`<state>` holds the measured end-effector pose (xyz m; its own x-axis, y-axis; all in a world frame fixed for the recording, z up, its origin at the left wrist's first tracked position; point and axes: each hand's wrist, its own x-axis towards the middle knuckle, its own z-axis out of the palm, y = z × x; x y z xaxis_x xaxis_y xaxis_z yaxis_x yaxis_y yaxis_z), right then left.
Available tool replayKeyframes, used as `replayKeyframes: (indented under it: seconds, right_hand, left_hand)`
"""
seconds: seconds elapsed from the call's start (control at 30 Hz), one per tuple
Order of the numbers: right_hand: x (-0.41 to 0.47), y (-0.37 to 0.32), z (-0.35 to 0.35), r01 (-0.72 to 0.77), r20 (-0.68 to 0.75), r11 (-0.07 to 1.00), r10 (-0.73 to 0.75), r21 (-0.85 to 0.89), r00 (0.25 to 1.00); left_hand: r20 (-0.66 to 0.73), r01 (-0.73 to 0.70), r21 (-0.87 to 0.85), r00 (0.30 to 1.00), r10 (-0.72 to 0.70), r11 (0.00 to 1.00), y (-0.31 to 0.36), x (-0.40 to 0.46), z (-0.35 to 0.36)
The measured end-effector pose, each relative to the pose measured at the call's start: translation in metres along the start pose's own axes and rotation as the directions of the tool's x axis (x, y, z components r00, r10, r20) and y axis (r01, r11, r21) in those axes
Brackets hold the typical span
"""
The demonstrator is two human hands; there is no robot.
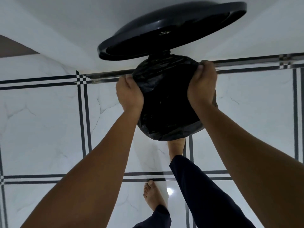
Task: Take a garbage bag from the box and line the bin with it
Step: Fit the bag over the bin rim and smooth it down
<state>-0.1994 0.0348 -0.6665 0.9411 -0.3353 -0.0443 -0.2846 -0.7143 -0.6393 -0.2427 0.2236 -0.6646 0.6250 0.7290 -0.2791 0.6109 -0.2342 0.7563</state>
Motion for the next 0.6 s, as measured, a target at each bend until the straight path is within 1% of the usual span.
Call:
replayKeyframes:
  seconds: [0.03, 0.07, 0.13, 0.2, 0.23, 0.3, 0.4, 0.47, 0.5, 0.57, 0.6]
  right_hand:
    - [0.003, -0.002, 0.006, 0.07, 0.078, 0.997, -0.067, -0.028, 0.995]
    - [0.009, -0.005, 0.011, 0.097, 0.142, 0.992, -0.086, -0.074, 0.986]
    - [0.022, -0.01, 0.017, 0.078, 0.23, 0.985, -0.041, -0.156, 0.972]
    - [0.033, -0.009, 0.022, 0.085, 0.278, 0.97, -0.019, -0.227, 0.96]
    - [0.037, -0.006, 0.024, 0.093, 0.288, 0.958, -0.011, -0.273, 0.957]
    - [0.041, -0.006, 0.028, 0.113, 0.262, 0.937, -0.024, -0.331, 0.965]
    - [0.047, -0.011, 0.031, 0.067, 0.244, 0.936, 0.021, -0.346, 0.969]
    - [0.051, -0.017, 0.032, 0.041, 0.236, 0.928, 0.051, -0.371, 0.97]
    - [0.053, -0.02, 0.032, 0.061, 0.217, 0.916, 0.029, -0.397, 0.976]
    - [0.053, -0.023, 0.031, 0.149, 0.173, 0.908, -0.087, -0.392, 0.981]
    - [0.052, -0.024, 0.033, 0.209, 0.181, 0.913, -0.153, -0.35, 0.972]
  left_hand:
    - [0.048, -0.007, 0.012, 0.999, 0.006, 1.0, 0.004, -0.001, 0.004]
    - [0.084, -0.009, 0.037, 0.996, 0.005, 0.999, 0.006, -0.002, 0.008]
    - [0.121, -0.026, 0.111, 0.993, 0.013, 0.993, 0.005, 0.004, 0.014]
    - [0.164, 0.0, 0.141, 0.986, -0.023, 0.99, 0.001, 0.016, 0.017]
    - [0.191, 0.016, 0.14, 0.981, -0.043, 0.99, -0.003, 0.023, 0.018]
    - [0.232, 0.059, 0.116, 0.969, -0.085, 0.991, -0.008, 0.035, 0.02]
    - [0.266, 0.168, 0.056, 0.948, -0.177, 0.984, -0.011, 0.044, 0.019]
    - [0.276, 0.209, 0.067, 0.936, -0.219, 0.976, -0.008, 0.049, 0.017]
    - [0.244, 0.171, 0.102, 0.951, -0.191, 0.98, -0.004, 0.051, 0.016]
    - [0.13, -0.006, 0.179, 0.991, -0.017, 0.984, 0.004, 0.054, 0.013]
    - [0.098, -0.085, 0.188, 0.993, 0.068, 0.979, 0.008, 0.055, 0.014]
